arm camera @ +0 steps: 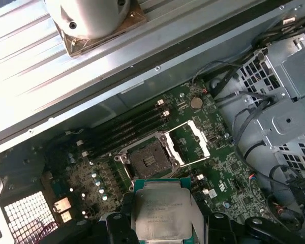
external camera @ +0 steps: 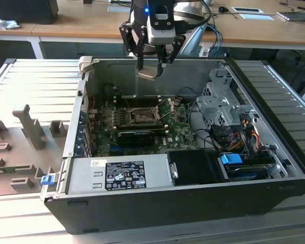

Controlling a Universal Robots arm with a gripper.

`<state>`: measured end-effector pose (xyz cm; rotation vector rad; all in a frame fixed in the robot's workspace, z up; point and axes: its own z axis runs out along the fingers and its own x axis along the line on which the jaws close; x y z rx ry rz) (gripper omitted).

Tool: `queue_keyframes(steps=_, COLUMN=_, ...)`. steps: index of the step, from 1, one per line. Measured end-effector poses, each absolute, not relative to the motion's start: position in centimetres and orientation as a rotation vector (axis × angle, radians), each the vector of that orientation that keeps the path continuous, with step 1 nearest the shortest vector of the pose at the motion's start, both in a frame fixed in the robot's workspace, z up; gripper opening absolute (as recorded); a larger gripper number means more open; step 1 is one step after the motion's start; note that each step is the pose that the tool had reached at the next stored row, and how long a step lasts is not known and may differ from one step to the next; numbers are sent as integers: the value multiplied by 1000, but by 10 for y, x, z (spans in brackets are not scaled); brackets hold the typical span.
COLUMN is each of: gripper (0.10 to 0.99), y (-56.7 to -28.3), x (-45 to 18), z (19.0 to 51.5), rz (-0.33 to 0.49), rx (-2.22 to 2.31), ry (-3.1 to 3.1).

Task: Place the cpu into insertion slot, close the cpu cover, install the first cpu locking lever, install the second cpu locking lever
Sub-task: 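Place the cpu into insertion slot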

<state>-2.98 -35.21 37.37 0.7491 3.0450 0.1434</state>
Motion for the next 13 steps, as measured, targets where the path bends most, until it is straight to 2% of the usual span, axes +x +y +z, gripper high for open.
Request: queue_keyframes(steps=13, gripper=529, y=-352, x=-30, z=372, rz=143, rx=930, ry=2989)
